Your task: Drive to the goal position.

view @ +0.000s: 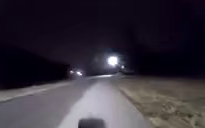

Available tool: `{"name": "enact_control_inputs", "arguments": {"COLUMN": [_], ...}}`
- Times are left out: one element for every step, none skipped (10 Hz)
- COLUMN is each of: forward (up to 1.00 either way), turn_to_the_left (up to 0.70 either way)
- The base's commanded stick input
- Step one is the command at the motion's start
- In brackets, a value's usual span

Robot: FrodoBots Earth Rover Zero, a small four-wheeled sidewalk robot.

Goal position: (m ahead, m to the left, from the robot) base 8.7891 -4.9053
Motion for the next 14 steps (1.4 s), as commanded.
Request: {"name": "enact_control_inputs", "arguments": {"forward": [0.70, 0.70, 0.70, 0.70, 0.70, 0.70, 0.70, 0.70, 0.70, 0.70, 0.70, 0.70, 0.70, 0.70], "turn_to_the_left": [0.00, 0.00, 0.00, 0.00, 0.00, 0.00, 0.00, 0.00, 0.00, 0.00, 0.00, 0.00, 0.00, 0.00]}}
